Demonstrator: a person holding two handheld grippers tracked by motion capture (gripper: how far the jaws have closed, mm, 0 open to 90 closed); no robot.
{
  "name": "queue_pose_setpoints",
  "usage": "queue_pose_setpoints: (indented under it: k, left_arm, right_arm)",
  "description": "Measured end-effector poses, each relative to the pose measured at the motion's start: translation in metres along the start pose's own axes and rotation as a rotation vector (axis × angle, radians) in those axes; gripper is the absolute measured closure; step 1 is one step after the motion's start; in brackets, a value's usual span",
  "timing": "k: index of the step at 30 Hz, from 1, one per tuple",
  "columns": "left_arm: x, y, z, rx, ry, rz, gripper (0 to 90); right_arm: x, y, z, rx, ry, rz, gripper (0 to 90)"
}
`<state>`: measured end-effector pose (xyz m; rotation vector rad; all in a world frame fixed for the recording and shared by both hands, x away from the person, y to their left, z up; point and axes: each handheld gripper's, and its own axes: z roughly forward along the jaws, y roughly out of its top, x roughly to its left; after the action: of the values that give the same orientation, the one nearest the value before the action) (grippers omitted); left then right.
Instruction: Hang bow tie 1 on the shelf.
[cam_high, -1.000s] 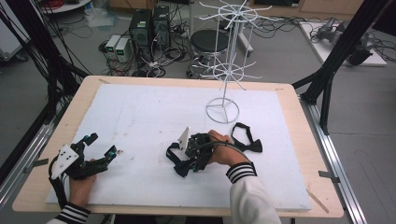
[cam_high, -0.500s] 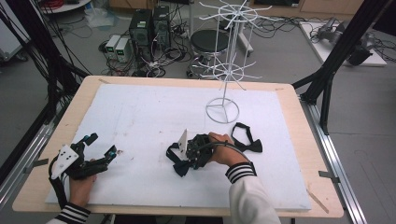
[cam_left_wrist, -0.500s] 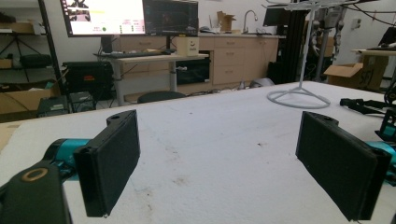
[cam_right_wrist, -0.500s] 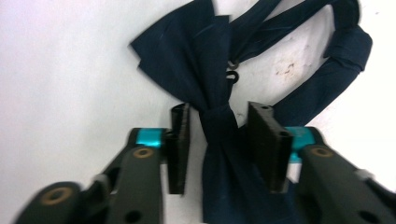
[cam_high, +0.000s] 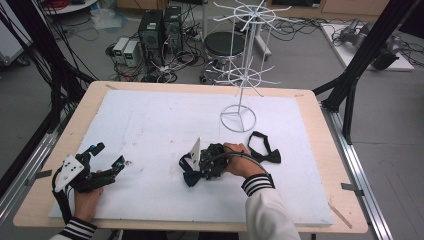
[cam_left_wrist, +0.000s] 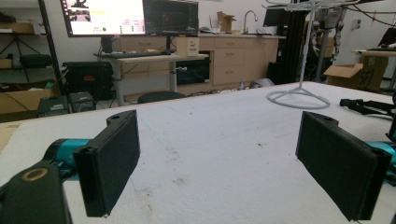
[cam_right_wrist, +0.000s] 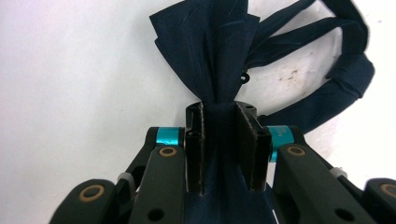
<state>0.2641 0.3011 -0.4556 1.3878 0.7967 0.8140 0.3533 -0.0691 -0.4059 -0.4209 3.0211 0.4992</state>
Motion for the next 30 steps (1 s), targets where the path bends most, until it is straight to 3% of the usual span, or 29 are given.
queue_pose_setpoints:
  k: [15, 20, 30]
  left_arm:
    - [0.000, 0.000, 0.000, 0.001, 0.001, 0.002, 14.2]
    - [0.000, 0.000, 0.000, 0.001, 0.001, 0.002, 14.2]
    - [0.000, 0.000, 0.000, 0.001, 0.000, 0.002, 14.2]
  right_arm:
    - [0.001, -0.005, -0.026, -0.152, -0.069, 0.114, 74.7]
    - [0.000, -0.009, -0.037, -0.212, -0.122, 0.190, 74.6]
    - [0.000, -0.013, -0.053, -0.298, -0.227, 0.283, 74.4]
